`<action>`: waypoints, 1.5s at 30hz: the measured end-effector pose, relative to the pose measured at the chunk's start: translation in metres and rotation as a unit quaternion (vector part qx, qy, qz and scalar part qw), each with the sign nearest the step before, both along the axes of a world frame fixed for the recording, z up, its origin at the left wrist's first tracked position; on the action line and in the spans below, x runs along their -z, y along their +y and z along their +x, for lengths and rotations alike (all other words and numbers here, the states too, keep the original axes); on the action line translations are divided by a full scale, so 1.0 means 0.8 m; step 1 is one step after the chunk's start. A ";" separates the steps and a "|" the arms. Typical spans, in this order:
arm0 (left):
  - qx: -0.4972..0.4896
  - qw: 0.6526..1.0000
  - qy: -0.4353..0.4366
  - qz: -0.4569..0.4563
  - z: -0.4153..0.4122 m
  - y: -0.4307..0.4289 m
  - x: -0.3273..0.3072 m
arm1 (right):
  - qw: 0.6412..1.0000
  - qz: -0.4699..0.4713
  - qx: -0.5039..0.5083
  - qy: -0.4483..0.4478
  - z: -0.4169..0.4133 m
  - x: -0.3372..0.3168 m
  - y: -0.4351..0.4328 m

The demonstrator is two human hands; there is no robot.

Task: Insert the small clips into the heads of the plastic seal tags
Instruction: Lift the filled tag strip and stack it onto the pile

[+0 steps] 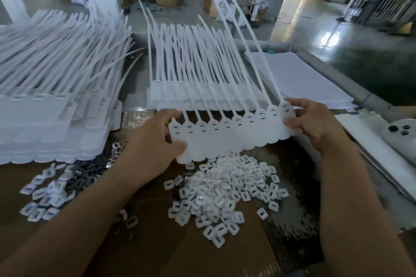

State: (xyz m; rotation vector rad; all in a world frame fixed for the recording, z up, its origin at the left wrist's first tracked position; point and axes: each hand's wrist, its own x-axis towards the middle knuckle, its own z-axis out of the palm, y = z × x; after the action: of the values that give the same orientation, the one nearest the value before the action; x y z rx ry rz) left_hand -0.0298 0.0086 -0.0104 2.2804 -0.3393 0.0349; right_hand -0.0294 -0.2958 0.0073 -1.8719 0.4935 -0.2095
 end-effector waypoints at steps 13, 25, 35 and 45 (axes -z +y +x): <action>-0.038 0.983 -0.171 -0.047 -0.012 -0.007 -0.012 | 0.992 0.050 0.053 -0.103 0.002 -0.005 0.014; -0.101 0.985 -0.092 -0.101 0.017 0.003 -0.006 | 0.990 0.043 0.054 -0.126 0.018 0.004 0.039; -0.078 0.988 -0.039 -0.126 0.038 0.007 0.005 | 0.988 0.032 0.082 -0.127 0.037 0.010 0.044; -0.137 0.982 -0.103 -0.082 0.028 0.005 0.009 | 0.998 -0.045 0.015 -0.051 0.017 0.010 0.031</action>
State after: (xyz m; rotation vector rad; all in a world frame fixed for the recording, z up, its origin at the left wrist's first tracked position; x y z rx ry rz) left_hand -0.0077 0.0125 -0.0177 2.1481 -0.1205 0.4281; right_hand -0.0158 -0.2713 -0.0007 -1.9325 0.4479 -0.3506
